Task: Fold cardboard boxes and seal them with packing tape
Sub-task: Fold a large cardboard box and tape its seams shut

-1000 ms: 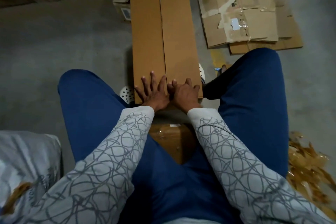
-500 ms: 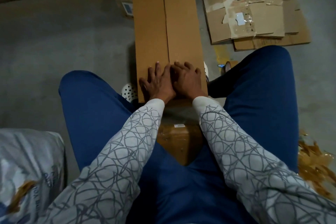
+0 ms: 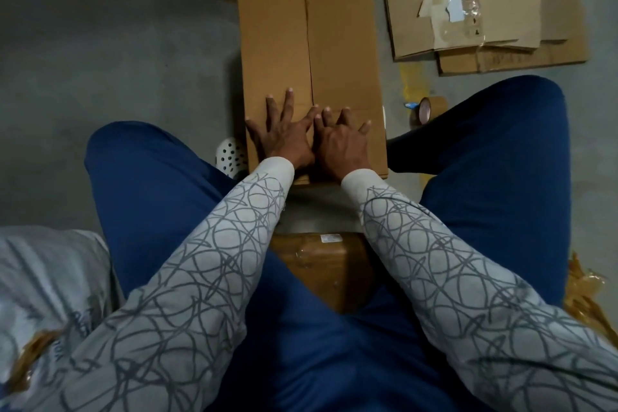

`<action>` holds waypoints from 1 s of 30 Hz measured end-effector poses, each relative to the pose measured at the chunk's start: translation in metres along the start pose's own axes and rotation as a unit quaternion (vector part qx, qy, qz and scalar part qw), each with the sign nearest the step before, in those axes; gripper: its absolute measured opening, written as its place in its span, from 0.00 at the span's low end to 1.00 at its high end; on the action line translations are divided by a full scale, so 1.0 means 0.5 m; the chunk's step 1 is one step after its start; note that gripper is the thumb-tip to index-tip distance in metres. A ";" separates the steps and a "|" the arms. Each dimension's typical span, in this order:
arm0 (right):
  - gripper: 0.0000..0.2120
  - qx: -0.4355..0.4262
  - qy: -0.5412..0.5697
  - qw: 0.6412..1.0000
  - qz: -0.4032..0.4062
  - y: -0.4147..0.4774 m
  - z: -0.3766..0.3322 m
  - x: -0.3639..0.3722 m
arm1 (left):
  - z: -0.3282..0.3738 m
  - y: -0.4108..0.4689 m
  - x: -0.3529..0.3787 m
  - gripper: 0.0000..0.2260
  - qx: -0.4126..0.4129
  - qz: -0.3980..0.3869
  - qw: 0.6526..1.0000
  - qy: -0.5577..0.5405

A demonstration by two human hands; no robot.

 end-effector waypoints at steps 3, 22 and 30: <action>0.35 -0.003 0.004 1.000 0.012 -0.005 -0.002 -0.001 | -0.003 -0.002 0.005 0.50 0.003 0.017 1.000 -0.008; 0.28 -0.021 0.231 0.969 0.081 -0.095 0.046 -0.069 | -0.006 -0.121 0.029 0.44 0.059 0.073 0.990 -0.103; 0.14 0.043 0.281 0.926 0.249 -0.115 0.034 -0.058 | 0.012 -0.131 0.011 0.44 0.069 0.137 0.978 -0.144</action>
Point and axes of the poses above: each hand's wrist, its own y-axis towards the middle knuckle, its own x-axis out of the palm, z = x × y, the point moved 1 cm from there along y, towards the middle knuckle, and after that the axes turned 14 degrees about z, right-handed, at the moved point
